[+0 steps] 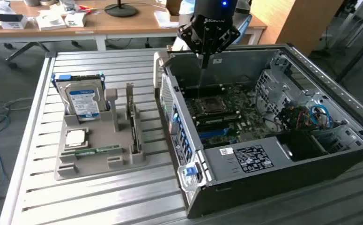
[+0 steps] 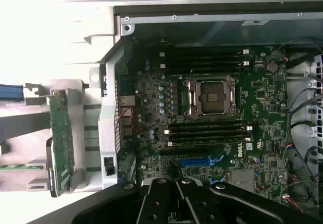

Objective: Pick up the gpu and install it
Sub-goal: 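Reach for the gpu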

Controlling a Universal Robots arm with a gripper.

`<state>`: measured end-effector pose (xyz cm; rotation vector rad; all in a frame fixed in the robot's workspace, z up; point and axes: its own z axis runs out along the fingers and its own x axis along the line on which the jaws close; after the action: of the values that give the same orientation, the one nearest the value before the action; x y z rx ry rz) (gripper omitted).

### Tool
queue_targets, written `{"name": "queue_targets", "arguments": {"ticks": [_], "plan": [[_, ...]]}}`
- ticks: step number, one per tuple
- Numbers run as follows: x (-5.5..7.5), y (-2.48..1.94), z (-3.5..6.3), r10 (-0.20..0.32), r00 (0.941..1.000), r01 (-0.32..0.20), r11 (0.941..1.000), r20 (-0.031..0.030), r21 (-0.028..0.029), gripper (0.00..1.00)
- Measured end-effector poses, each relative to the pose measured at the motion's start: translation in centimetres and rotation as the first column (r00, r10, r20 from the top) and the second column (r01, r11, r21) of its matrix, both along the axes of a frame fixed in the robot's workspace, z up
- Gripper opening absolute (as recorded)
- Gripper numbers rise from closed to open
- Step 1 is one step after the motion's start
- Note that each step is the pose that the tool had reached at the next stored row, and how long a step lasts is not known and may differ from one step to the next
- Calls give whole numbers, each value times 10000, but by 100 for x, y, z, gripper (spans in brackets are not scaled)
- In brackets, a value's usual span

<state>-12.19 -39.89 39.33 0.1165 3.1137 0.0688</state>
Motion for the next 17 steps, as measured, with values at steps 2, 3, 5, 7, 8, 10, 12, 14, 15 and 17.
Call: {"name": "queue_targets", "arguments": {"ticks": [2,3,5,7,8,10,12,14,15,17], "plan": [[0,0,0,-1,10000,1,10000,0,0,11],[0,0,0,0,10000,0,10000,0,0,11],[0,0,0,0,10000,0,10000,0,0,11],[-2,0,-1,1,10000,-1,10000,1,1,11],[-4,0,-1,-1,10000,1,10000,1,2,11],[-11,0,0,-3,10000,3,10000,1,1,11],[-21,0,-1,-1,10000,1,10000,1,1,11],[-37,0,0,0,10000,0,10000,0,0,11],[-49,0,0,0,10000,0,10000,0,0,11],[-81,0,0,0,10000,0,10000,2,1,11]]}}
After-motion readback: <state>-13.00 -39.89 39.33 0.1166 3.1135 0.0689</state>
